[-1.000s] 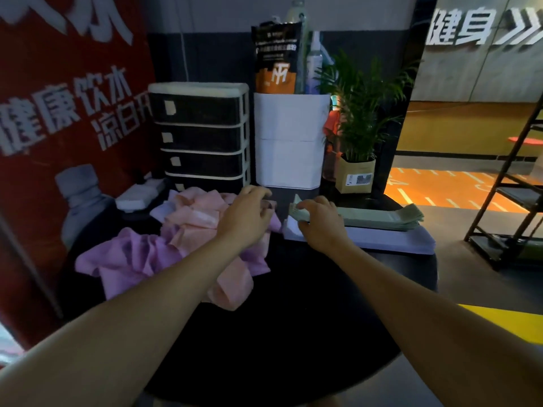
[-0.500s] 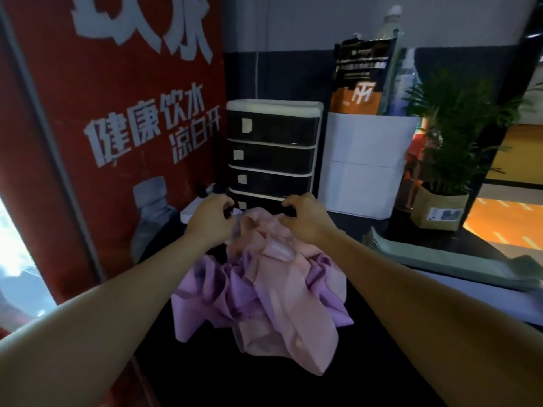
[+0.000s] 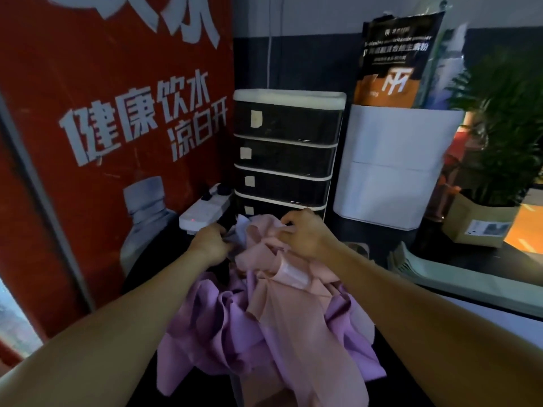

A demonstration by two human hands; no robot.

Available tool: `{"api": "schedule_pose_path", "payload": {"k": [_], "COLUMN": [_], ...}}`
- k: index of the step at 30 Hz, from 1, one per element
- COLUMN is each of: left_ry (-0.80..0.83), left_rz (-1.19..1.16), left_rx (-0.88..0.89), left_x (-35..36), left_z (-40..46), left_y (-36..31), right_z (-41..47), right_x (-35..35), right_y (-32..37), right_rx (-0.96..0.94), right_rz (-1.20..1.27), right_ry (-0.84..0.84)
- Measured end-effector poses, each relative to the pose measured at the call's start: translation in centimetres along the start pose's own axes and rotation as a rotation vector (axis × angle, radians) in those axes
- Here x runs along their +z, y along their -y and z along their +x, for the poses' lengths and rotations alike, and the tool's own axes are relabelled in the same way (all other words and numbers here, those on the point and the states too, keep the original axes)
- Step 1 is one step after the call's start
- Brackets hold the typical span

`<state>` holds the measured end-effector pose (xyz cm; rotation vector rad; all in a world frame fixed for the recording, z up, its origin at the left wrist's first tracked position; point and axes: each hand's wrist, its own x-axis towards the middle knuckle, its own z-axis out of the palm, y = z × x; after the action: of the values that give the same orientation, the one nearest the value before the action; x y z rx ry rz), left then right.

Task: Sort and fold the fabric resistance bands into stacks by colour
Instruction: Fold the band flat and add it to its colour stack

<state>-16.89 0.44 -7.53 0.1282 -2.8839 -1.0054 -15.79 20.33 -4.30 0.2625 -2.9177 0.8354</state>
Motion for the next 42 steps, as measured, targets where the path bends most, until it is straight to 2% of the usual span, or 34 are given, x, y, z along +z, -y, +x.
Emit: {"api": "schedule_pose_path", "payload": {"k": [5,8,12,18,23,33,42], "left_ry": [-0.097,-0.173,-0.286,-0.287,-0.235,-0.245,-0.262], "left_rz": [-0.083,-0.229,-0.281,-0.371,-0.518,-0.392,-0.429], "left_rx": [0.072,0.120,0.251,0.499,0.601,0.544,0.476], "left_x": [-1.5,-3.4,-6.4,-9.5,-10.5,-9.3,-7.6], "left_z": [-0.8,-1.6,-3.1,-6.6,-9.3,-12.5,-14.0], "left_y": [-1.4,-3.4,-6.8,-11.6,-14.8,-16.4,-17.1], "right_z": [-0.8,-1.6,-2.9,-5.6,-8.4,-13.9,-18.1], "right_x": [-1.3,-2.4,-4.6,-8.5,-11.4,-15.5,-17.7], "right_y": [-0.2,0.4,1.7,3.9,4.8,1.9,-1.9], "right_rx": [-0.007,-0.021,-0.076,-0.167,-0.282,-0.214,-0.045], "right_rz": [0.048,0.066,0.089,0.133,0.116,0.134,0.026], "right_ry": [-0.018,-0.038,-0.097,-0.227,-0.330,-0.384,-0.187]}}
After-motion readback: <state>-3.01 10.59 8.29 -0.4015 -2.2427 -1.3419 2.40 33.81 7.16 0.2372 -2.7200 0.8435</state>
